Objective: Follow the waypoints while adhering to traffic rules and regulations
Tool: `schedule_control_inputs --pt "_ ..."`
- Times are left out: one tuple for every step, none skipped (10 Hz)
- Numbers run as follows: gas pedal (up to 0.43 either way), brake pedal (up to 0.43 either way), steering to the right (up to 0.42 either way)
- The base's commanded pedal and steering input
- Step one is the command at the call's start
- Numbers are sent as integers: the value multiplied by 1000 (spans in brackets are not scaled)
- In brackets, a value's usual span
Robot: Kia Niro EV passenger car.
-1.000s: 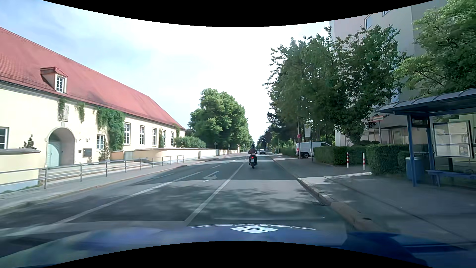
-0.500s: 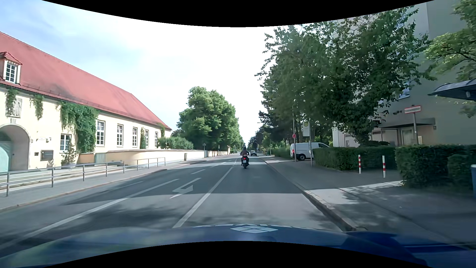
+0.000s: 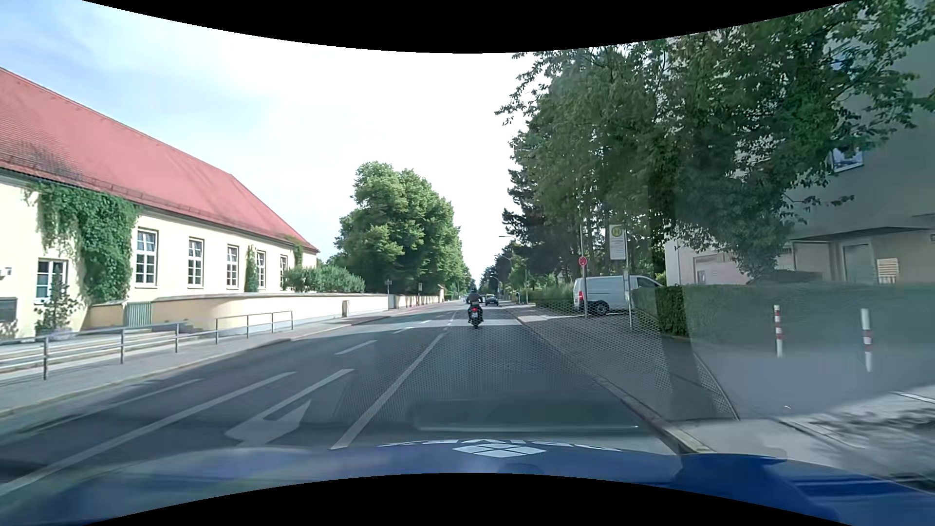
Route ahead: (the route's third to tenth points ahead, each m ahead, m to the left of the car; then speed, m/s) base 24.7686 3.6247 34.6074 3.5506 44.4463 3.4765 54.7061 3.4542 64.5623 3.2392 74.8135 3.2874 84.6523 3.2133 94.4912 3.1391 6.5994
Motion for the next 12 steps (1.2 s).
schedule_control_inputs --pt "197 0 6" --pt "197 0 3" --pt "197 0 3" --pt "197 0 3" --pt "197 0 3" --pt "197 0 2" --pt "197 0 2" --pt "197 0 1" --pt "197 0 0" --pt "150 0 -3" --pt "110 0 -5" --pt "79 0 -9"
